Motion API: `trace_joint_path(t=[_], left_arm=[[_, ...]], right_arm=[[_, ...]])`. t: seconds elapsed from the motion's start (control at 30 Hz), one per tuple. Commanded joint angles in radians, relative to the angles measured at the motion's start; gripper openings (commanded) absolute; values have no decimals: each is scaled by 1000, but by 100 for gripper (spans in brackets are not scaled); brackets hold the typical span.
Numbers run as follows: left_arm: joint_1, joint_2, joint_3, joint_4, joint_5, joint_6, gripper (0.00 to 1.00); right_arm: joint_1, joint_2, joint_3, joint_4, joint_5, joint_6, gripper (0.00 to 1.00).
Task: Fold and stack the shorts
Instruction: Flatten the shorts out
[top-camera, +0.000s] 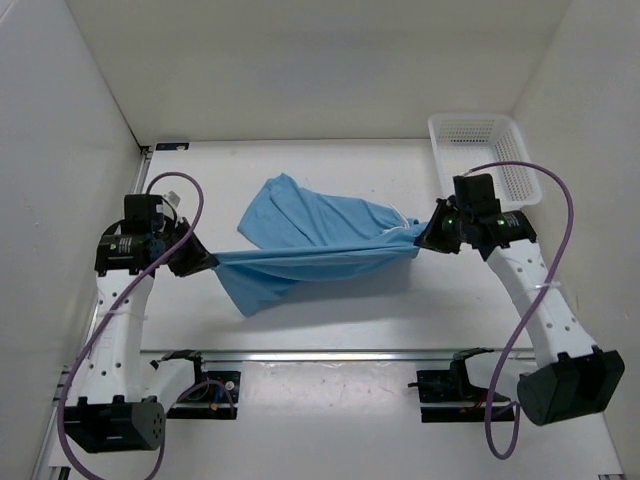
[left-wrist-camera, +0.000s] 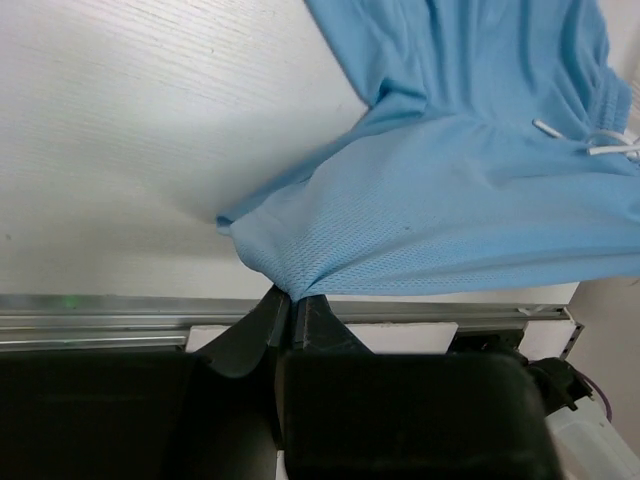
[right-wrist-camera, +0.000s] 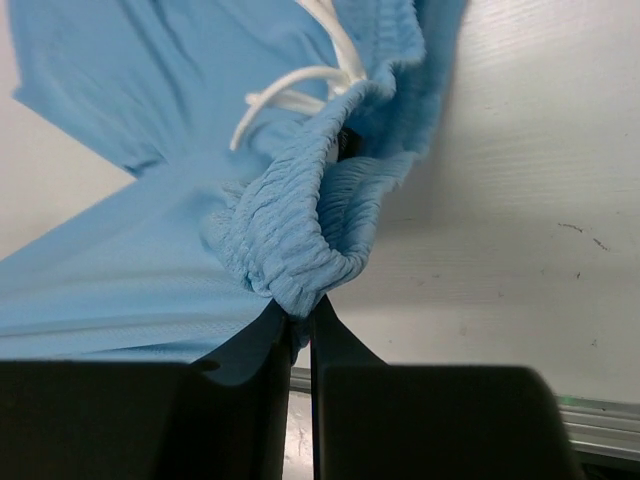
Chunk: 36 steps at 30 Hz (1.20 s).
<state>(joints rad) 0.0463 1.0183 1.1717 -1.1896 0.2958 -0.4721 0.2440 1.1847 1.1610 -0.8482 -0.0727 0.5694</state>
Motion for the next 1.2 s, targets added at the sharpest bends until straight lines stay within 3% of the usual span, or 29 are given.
trace_joint_path(t=[0.0, 0.17, 0.23, 0.3, 0.37, 0.4, 0.43, 0.53, 0.6, 0.73, 1.0, 1.07, 1.1, 1.13, 1.17], left_arm=[[17, -20, 16, 5, -77, 10, 10], [17, 164, 86, 106, -67, 10, 10], [17, 264, 207, 154, -87, 21, 10], [17, 443, 408, 163, -105, 35, 10], [17, 629, 579, 145, -129, 46, 10], [17, 690, 785, 121, -129, 55, 10], [17, 745, 893, 57, -129, 55, 10], [17, 882, 1214, 7, -118, 55, 10], [26, 882, 1270, 7, -100, 44, 10], [14, 739, 1096, 88, -60, 44, 10], [-48, 297, 153, 223, -38, 12, 10], [-66, 170, -7, 235, -38, -23, 10], [-80, 128, -147, 235, -23, -58, 16], [-80, 93, -208, 235, -8, -68, 29], [-80, 41, -254, 235, 6, -68, 52]], right_arm=[[-26, -46, -17, -25, 90, -29, 0], [-26, 111, 123, 18, 113, -51, 0], [-26, 263, 292, 30, 123, -63, 0], [-26, 448, 444, 31, 132, -77, 0], [-26, 632, 736, -24, 132, -88, 0], [-26, 686, 832, -49, 132, -76, 0], [-26, 732, 1020, -75, 122, -66, 0], [-26, 808, 1175, -103, 88, -43, 0], [-26, 782, 1174, -60, 77, -32, 0], [-26, 652, 950, -11, 100, -69, 0], [-17, 247, 149, 117, 134, -77, 0], [-8, 153, 18, 149, 143, -54, 2], [-8, 126, -38, 149, 143, -54, 5], [-8, 81, -131, 149, 143, -45, 31], [-8, 58, -168, 149, 143, -45, 50]])
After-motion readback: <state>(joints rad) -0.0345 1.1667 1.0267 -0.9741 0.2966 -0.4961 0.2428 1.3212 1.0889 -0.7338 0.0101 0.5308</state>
